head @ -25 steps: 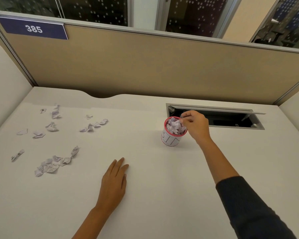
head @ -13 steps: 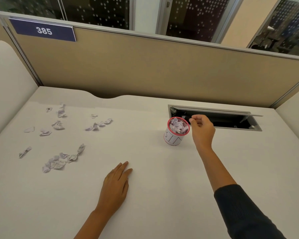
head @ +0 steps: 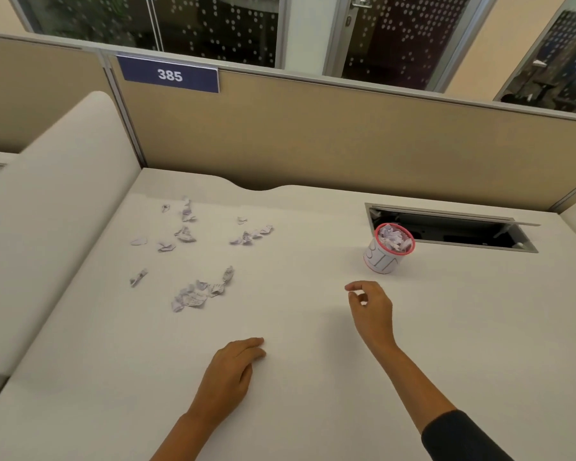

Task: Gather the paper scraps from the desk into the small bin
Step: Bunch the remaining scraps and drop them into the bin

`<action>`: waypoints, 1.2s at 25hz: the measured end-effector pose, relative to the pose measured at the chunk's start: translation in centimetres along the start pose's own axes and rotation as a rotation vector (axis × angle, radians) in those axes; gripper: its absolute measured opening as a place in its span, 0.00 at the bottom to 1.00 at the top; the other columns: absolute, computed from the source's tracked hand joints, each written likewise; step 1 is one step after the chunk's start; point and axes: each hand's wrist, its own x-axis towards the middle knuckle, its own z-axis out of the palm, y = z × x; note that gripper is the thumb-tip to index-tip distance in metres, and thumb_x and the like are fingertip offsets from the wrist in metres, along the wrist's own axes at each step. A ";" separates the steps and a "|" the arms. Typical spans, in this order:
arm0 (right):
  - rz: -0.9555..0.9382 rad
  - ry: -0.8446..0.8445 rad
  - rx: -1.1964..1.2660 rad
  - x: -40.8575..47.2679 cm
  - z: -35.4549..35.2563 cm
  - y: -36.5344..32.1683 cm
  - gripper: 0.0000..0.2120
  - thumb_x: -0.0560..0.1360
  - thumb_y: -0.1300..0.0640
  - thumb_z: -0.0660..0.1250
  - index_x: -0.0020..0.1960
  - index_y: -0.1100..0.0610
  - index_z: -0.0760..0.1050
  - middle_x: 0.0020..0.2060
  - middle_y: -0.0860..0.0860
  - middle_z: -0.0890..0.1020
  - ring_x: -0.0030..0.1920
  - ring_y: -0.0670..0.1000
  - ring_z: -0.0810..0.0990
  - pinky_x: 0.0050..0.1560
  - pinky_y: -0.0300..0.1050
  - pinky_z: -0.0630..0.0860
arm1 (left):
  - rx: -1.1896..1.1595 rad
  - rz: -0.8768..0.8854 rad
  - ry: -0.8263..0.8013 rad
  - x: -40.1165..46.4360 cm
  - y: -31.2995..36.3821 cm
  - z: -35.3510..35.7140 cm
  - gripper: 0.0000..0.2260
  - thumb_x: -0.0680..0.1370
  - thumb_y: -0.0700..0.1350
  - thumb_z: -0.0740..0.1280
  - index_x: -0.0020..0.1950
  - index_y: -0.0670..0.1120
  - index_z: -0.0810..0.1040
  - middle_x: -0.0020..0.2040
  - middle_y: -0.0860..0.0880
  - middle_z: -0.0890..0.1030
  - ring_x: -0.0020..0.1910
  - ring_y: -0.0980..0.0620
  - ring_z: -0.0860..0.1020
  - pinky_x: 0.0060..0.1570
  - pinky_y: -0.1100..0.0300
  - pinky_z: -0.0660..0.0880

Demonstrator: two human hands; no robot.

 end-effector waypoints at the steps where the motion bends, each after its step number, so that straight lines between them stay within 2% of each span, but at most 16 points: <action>1: 0.005 -0.041 -0.007 -0.9 1.3 -0.4 0.10 0.73 0.67 0.64 0.45 0.52 0.78 0.48 0.49 0.79 0.40 0.43 0.78 0.37 0.28 0.71 | -0.010 -0.039 0.043 -0.6 -1.0 -1.1 0.14 0.72 0.35 0.61 0.52 0.47 0.81 0.58 0.52 0.79 0.57 0.55 0.75 0.57 0.66 0.68; 3: 0.012 -0.141 -0.014 -2.5 4.3 -1.5 0.09 0.73 0.66 0.66 0.46 0.52 0.78 0.51 0.50 0.78 0.42 0.44 0.79 0.41 0.29 0.72 | -0.008 -0.136 0.156 -1.5 -3.3 -3.5 0.15 0.72 0.31 0.62 0.53 0.45 0.80 0.56 0.49 0.78 0.53 0.53 0.74 0.52 0.64 0.70; 5: 0.019 -0.254 -0.018 -3.7 7.8 -2.8 0.10 0.72 0.63 0.68 0.52 0.54 0.77 0.56 0.51 0.76 0.49 0.49 0.79 0.47 0.34 0.75 | -0.021 -0.284 0.249 -2.1 -5.9 -6.0 0.17 0.73 0.30 0.64 0.59 0.44 0.77 0.57 0.46 0.74 0.51 0.47 0.74 0.50 0.58 0.72; 7: 0.015 -0.389 -0.072 -4.1 10.9 -4.1 0.20 0.71 0.59 0.71 0.62 0.56 0.72 0.63 0.51 0.71 0.60 0.52 0.75 0.58 0.43 0.74 | -0.081 -0.413 0.286 -1.9 -7.8 -8.2 0.20 0.74 0.32 0.65 0.66 0.43 0.71 0.58 0.45 0.71 0.48 0.47 0.75 0.47 0.55 0.75; 8: 0.011 -0.457 -0.115 -4.0 12.3 -4.9 0.27 0.70 0.56 0.72 0.66 0.56 0.68 0.67 0.51 0.68 0.66 0.52 0.70 0.65 0.46 0.71 | -0.111 -0.447 0.269 -1.4 -8.6 -9.0 0.22 0.75 0.34 0.66 0.69 0.43 0.69 0.57 0.45 0.71 0.46 0.49 0.76 0.46 0.56 0.75; 10: 0.023 -0.563 -0.184 -3.1 15.0 -6.8 0.38 0.69 0.52 0.73 0.73 0.56 0.58 0.74 0.51 0.59 0.73 0.51 0.60 0.72 0.46 0.60 | -0.148 -0.477 0.180 0.0 -9.7 -10.2 0.27 0.74 0.36 0.68 0.72 0.43 0.64 0.55 0.46 0.71 0.43 0.51 0.76 0.45 0.59 0.74; 12: 0.015 -0.639 -0.217 -2.3 17.3 -8.5 0.45 0.68 0.50 0.74 0.76 0.56 0.51 0.76 0.51 0.53 0.76 0.51 0.53 0.74 0.46 0.54 | -0.151 -0.480 0.076 1.8 -10.4 -10.7 0.31 0.74 0.39 0.70 0.74 0.43 0.60 0.55 0.46 0.71 0.42 0.51 0.76 0.45 0.60 0.73; 15: -0.042 -0.712 -0.226 -1.8 20.1 -9.9 0.49 0.66 0.49 0.75 0.76 0.52 0.48 0.77 0.51 0.48 0.76 0.50 0.48 0.74 0.48 0.52 | -0.119 -0.471 -0.047 4.4 -11.2 -10.7 0.34 0.73 0.42 0.71 0.74 0.43 0.58 0.58 0.44 0.70 0.46 0.48 0.76 0.47 0.60 0.72; 17: -0.122 -0.752 -0.271 -2.2 21.2 -9.9 0.47 0.67 0.48 0.75 0.76 0.48 0.49 0.77 0.51 0.47 0.76 0.51 0.46 0.74 0.50 0.53 | -0.100 -0.460 -0.100 5.8 -11.6 -10.7 0.34 0.73 0.45 0.71 0.74 0.45 0.58 0.57 0.45 0.70 0.50 0.49 0.74 0.47 0.60 0.70; 20: -0.313 -0.715 -0.350 -3.3 22.4 -9.5 0.34 0.73 0.49 0.69 0.74 0.47 0.57 0.76 0.51 0.53 0.76 0.52 0.49 0.73 0.54 0.57 | -0.044 -0.378 -0.139 6.9 -12.1 -10.4 0.25 0.74 0.47 0.70 0.69 0.48 0.67 0.51 0.48 0.69 0.46 0.52 0.73 0.43 0.62 0.69; 22: -0.409 -0.631 -0.332 -4.4 22.7 -9.1 0.24 0.76 0.48 0.63 0.71 0.47 0.64 0.73 0.49 0.63 0.74 0.49 0.59 0.72 0.52 0.62 | -0.013 -0.309 -0.118 6.9 -12.0 -10.1 0.16 0.75 0.47 0.69 0.62 0.48 0.74 0.48 0.49 0.69 0.42 0.53 0.72 0.38 0.63 0.67; 24: -0.550 -0.473 -0.442 -5.3 22.4 -8.4 0.17 0.76 0.44 0.60 0.64 0.44 0.72 0.63 0.41 0.75 0.64 0.39 0.70 0.66 0.46 0.67 | -0.007 -0.273 -0.063 6.5 -11.8 -9.7 0.10 0.76 0.46 0.68 0.56 0.46 0.77 0.46 0.49 0.70 0.39 0.53 0.72 0.34 0.65 0.66; 25: -0.549 -0.456 -0.445 -5.7 22.1 -8.4 0.14 0.76 0.45 0.60 0.60 0.44 0.74 0.57 0.38 0.77 0.60 0.36 0.72 0.62 0.42 0.68 | -0.009 -0.265 -0.033 6.2 -11.6 -9.4 0.08 0.76 0.45 0.68 0.54 0.46 0.78 0.45 0.50 0.70 0.38 0.53 0.72 0.33 0.66 0.66; 26: -0.558 -0.426 -0.458 -5.9 21.7 -8.4 0.12 0.77 0.48 0.60 0.59 0.46 0.76 0.56 0.39 0.79 0.59 0.37 0.72 0.59 0.41 0.69 | -0.012 -0.260 -0.006 5.9 -11.4 -9.2 0.07 0.76 0.45 0.68 0.53 0.45 0.78 0.45 0.50 0.71 0.37 0.53 0.73 0.33 0.67 0.66; 28: -0.583 -0.416 -0.430 -6.4 21.3 -7.7 0.13 0.78 0.54 0.60 0.60 0.54 0.77 0.59 0.48 0.80 0.62 0.48 0.73 0.59 0.43 0.72 | -0.021 -0.249 0.030 5.3 -10.9 -8.7 0.05 0.76 0.44 0.68 0.51 0.45 0.79 0.44 0.51 0.72 0.36 0.54 0.73 0.32 0.68 0.66; 30: -0.614 -0.417 -0.449 -6.4 20.4 -7.3 0.13 0.79 0.56 0.60 0.59 0.57 0.78 0.58 0.52 0.80 0.60 0.54 0.75 0.57 0.45 0.74 | -0.017 -0.216 0.041 4.6 -10.4 -8.2 0.04 0.76 0.42 0.67 0.49 0.45 0.80 0.44 0.51 0.73 0.35 0.56 0.73 0.32 0.70 0.65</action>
